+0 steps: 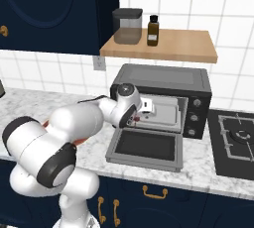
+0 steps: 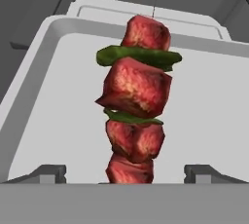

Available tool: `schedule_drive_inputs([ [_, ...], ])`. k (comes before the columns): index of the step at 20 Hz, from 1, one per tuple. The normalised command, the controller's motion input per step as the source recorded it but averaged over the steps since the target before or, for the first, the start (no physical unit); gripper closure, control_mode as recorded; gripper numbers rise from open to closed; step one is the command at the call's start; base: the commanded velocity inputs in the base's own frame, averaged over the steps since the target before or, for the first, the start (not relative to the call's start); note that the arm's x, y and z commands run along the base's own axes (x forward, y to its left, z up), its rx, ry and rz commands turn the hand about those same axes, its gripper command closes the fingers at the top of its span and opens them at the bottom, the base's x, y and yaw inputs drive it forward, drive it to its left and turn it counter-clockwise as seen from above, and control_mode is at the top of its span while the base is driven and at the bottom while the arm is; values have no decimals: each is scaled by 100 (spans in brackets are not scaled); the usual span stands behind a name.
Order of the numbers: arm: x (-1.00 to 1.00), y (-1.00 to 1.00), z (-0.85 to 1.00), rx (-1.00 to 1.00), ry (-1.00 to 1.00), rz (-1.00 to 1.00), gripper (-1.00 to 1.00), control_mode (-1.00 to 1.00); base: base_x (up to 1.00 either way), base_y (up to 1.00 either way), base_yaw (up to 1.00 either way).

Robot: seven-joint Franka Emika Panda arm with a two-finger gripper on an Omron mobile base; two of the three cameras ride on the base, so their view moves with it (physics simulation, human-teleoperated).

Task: Pick up the kebab skewer and baguette bread, and place them inside the toaster oven. Close the toaster oven door and start by setting the timer.

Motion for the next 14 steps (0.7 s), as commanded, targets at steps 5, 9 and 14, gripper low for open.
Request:
schedule_drive_inputs([
  [5, -6, 19, -16, -12, 1, 2, -100, -100, 0, 0, 0],
  [9, 0, 0, -1, -3, 1, 3, -100, -100, 0, 0, 0],
  [14, 0, 0, -2, 0, 6, 6, -100, -100, 0, 0, 0],
])
